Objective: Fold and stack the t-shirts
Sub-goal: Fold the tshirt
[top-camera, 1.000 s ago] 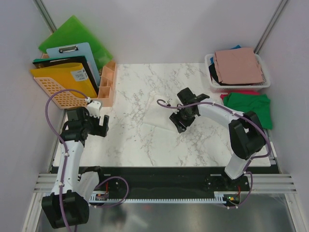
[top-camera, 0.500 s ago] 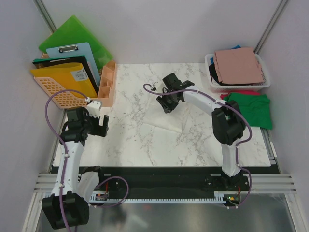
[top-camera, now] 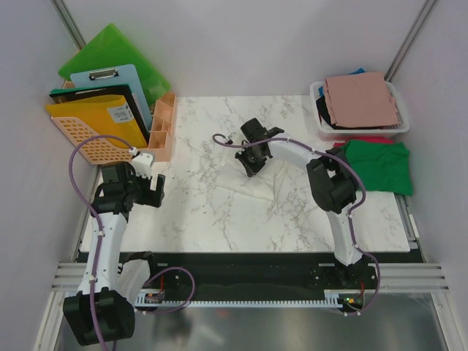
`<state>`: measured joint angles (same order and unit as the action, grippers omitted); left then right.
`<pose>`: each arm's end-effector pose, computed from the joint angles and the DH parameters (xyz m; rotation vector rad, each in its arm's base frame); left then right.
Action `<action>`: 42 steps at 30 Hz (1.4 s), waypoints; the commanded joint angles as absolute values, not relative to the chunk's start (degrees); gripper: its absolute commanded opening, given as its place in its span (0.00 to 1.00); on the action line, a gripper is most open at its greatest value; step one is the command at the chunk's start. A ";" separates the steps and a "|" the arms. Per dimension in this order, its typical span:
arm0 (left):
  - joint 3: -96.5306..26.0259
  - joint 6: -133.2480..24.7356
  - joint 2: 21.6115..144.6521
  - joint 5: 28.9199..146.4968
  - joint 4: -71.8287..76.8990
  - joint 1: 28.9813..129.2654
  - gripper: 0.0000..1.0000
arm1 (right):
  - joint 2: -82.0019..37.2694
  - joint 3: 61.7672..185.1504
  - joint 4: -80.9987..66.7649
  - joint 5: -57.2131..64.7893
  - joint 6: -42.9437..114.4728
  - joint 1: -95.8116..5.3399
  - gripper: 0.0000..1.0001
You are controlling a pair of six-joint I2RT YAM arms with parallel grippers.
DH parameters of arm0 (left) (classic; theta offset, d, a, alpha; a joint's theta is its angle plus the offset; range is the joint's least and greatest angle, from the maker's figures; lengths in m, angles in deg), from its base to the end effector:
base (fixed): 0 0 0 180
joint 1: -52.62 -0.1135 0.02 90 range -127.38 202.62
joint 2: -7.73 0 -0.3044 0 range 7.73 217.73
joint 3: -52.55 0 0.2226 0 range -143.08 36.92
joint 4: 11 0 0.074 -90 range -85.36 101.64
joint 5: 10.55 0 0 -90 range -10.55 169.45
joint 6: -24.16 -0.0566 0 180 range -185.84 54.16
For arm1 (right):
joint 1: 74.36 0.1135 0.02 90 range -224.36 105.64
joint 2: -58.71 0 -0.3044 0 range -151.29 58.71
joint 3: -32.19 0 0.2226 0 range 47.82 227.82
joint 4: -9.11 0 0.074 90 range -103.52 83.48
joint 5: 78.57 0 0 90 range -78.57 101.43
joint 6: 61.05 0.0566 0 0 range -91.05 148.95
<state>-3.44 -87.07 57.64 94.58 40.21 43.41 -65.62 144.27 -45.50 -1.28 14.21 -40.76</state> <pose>0.1367 0.0072 0.2788 0.3696 2.2951 -0.0459 0.3762 0.2649 0.1988 -1.1845 2.4860 0.3948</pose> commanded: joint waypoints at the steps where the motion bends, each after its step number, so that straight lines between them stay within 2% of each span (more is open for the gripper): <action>1: -3.34 -87.81 57.74 94.48 38.74 43.31 1.00 | -67.23 143.70 -45.54 -1.75 12.78 -36.31 0.00; 6: -3.16 -87.72 57.21 93.34 38.74 43.39 1.00 | -70.57 149.76 -46.68 -4.21 13.22 -30.87 0.00; 16: -2.99 -87.54 56.86 91.93 38.74 43.31 1.00 | -82.33 171.72 -51.34 -5.88 14.88 -23.57 0.00; 24: -3.16 -87.46 57.38 91.84 38.92 43.31 1.00 | -83.06 171.75 -50.03 -4.83 14.80 -21.81 0.00; 30: -3.25 -87.46 58.00 92.19 38.92 43.31 1.00 | -75.25 169.29 -49.23 -1.24 12.87 -21.81 0.00; 36: -2.90 -87.63 57.82 92.10 38.74 43.31 1.00 | -58.31 173.68 -49.68 2.63 14.53 -21.89 0.00; 39: -2.29 -87.55 56.95 92.19 37.86 43.31 1.00 | -52.22 170.71 -48.81 5.26 14.45 -21.81 0.00; 42: -2.54 -87.54 56.07 93.42 37.60 43.31 1.00 | -43.70 160.53 -47.22 14.73 10.94 -22.59 0.03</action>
